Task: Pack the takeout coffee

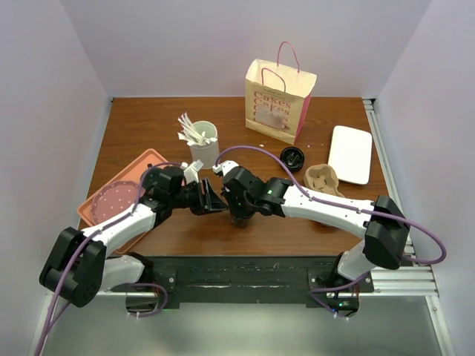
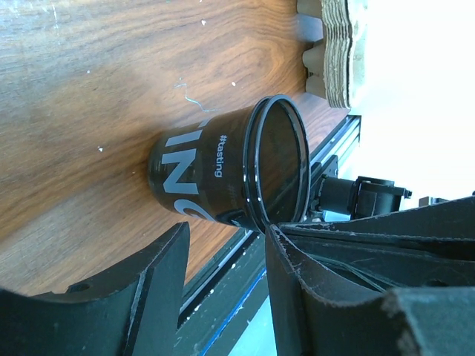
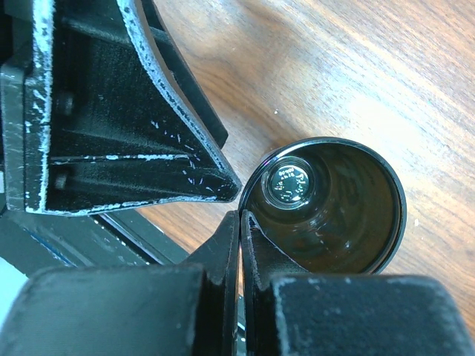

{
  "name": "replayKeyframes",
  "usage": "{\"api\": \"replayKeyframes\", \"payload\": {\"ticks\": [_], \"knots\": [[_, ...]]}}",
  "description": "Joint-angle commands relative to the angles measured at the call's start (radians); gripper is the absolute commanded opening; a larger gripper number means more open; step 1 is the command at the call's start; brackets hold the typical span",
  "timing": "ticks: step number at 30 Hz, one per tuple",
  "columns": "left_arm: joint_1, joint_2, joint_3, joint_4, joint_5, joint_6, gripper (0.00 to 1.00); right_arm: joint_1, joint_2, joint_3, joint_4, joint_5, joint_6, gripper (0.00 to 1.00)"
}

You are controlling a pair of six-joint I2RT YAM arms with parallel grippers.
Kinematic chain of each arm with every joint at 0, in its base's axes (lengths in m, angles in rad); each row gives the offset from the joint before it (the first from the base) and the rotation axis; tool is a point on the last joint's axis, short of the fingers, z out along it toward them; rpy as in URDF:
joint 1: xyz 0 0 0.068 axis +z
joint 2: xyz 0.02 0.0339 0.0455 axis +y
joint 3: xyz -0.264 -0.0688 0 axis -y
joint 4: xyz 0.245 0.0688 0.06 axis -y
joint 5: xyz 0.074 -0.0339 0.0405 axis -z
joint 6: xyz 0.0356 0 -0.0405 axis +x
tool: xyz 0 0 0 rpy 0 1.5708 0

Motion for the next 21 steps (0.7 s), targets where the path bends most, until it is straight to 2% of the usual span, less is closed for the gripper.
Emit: {"api": "replayKeyframes", "payload": {"ticks": [1, 21], "knots": [[-0.003, 0.018, -0.012, 0.057, 0.016, -0.009, 0.50, 0.005, -0.046, 0.016, 0.030, 0.009, -0.001, 0.00], [-0.015, 0.055, -0.022, 0.093, 0.007, -0.007, 0.49, 0.013, -0.046, 0.011, 0.044, 0.002, 0.001, 0.00]]}}
